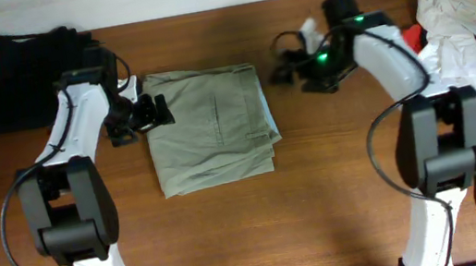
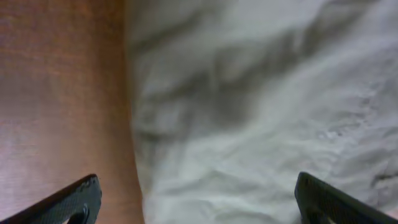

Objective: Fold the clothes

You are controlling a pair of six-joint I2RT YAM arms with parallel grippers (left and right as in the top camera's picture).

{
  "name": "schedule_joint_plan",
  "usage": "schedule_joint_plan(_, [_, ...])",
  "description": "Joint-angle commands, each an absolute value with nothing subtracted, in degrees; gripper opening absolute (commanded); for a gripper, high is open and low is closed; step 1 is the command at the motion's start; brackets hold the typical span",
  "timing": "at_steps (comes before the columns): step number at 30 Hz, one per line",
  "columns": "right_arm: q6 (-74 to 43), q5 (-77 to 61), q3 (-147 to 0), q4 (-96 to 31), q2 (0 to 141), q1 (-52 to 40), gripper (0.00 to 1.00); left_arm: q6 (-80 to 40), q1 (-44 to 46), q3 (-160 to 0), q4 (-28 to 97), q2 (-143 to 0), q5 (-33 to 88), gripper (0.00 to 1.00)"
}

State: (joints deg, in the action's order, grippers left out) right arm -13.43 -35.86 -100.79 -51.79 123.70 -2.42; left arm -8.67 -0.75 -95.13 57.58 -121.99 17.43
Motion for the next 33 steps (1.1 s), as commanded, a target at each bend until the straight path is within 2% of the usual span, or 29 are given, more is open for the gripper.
schedule_joint_plan(1, [-15.8, -33.3, -101.7, -51.3, 123.1, 6.6, 0.99, -4.6, -3.2, -88.1, 53.1, -120.4, 21.8, 0.99])
schedule_joint_plan(3, [-15.7, -33.3, -101.7, -51.3, 123.1, 12.9, 0.99, -4.2, -3.2, -83.9, 49.7, -120.7, 25.1, 0.99])
schedule_joint_plan(6, [-15.7, -33.3, -101.7, -51.4, 123.1, 18.2, 0.99, -1.7, -3.1, -79.4, 44.6, -121.1, 37.0, 0.99])
schedule_joint_plan(8, [-15.7, -33.3, -101.7, -51.3, 123.1, 20.4, 0.99, -1.7, -2.2, -77.8, 42.8, -121.1, 38.4, 0.91])
schedule_joint_plan(9, [-15.7, -32.6, -101.7, -51.4, 123.1, 20.7, 0.99, -1.7, -1.3, -77.8, 41.6, -121.1, 38.3, 0.82])
schedule_joint_plan(11, [-15.7, -32.2, -101.7, -51.4, 123.1, 20.7, 0.99, -1.7, -0.7, -77.8, 39.1, -121.1, 38.2, 0.47])
schedule_joint_plan(12, [-15.7, -32.2, -101.7, -51.4, 123.1, 20.7, 0.99, -1.7, -0.8, -77.8, 38.4, -121.1, 38.2, 0.22])
schedule_joint_plan(13, [-15.7, -32.2, -101.7, -51.4, 123.1, 20.7, 0.99, -1.7, -0.8, -77.8, 37.5, -121.1, 38.1, 0.07])
schedule_joint_plan(14, [-15.7, -32.2, -101.7, -51.4, 123.1, 20.7, 0.99, -1.7, -1.1, -78.5, 36.2, -121.1, 36.4, 0.01])
schedule_joint_plan(18, [-15.7, -32.2, -101.7, -51.4, 123.1, 20.7, 0.99, 1.5, -1.3, -93.8, 41.4, -121.1, 25.9, 0.01])
schedule_joint_plan(21, [-15.7, -32.2, -101.7, -51.4, 123.1, 20.7, 0.99, 9.4, -2.4, -108.5, 45.3, -121.1, 14.1, 0.01])
schedule_joint_plan(28, [-15.7, -32.2, -101.7, -51.4, 123.1, 20.7, 0.99, 10.7, -13.6, -110.6, 31.4, -121.1, 9.6, 0.01])
schedule_joint_plan(33, [-15.7, -32.2, -101.7, -51.4, 123.1, 20.7, 0.99, 14.5, -15.6, -110.6, 26.2, -121.1, 8.9, 0.01])
